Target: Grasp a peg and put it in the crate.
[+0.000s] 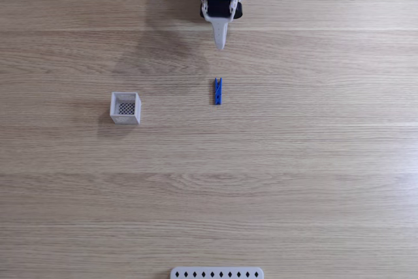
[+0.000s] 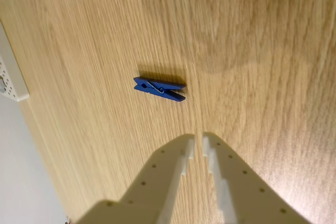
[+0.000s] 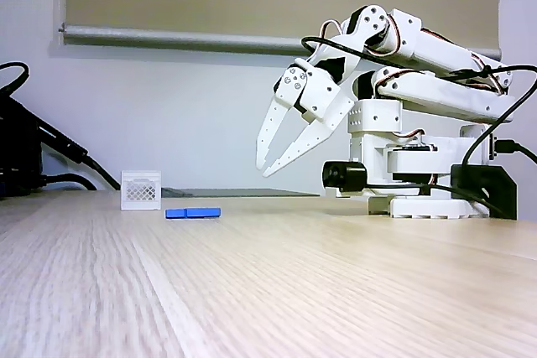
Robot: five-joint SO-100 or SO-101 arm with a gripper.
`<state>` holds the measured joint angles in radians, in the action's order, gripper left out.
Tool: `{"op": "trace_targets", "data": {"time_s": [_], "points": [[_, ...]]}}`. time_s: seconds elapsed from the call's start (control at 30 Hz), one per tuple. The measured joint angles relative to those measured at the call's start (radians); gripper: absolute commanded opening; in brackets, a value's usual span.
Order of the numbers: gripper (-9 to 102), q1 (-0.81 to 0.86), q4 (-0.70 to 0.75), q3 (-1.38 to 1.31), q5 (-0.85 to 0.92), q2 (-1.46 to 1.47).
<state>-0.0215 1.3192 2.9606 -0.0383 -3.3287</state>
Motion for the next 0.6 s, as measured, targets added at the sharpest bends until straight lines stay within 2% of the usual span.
{"op": "trace_targets", "data": {"time_s": [0.6], "points": [[-1,-0.006,0.009,0.000,-0.003,0.000]]}}
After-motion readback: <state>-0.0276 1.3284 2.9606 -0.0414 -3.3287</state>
